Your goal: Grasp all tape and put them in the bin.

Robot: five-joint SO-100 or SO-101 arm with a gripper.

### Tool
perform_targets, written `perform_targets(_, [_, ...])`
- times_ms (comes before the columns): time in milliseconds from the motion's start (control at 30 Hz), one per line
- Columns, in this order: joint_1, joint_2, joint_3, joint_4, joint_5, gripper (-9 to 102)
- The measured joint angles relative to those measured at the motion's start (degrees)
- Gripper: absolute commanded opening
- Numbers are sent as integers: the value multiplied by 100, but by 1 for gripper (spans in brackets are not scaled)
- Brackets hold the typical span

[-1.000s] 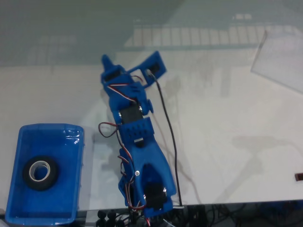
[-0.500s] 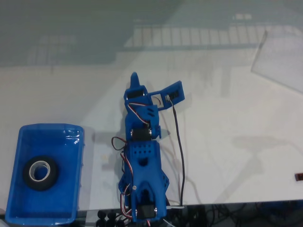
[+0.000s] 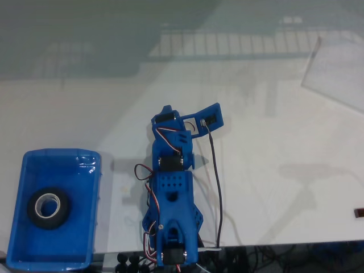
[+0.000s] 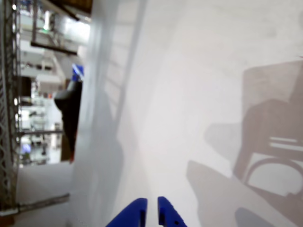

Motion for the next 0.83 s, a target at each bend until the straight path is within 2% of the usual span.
perform_targets(833, [105, 0, 0, 0, 62, 0])
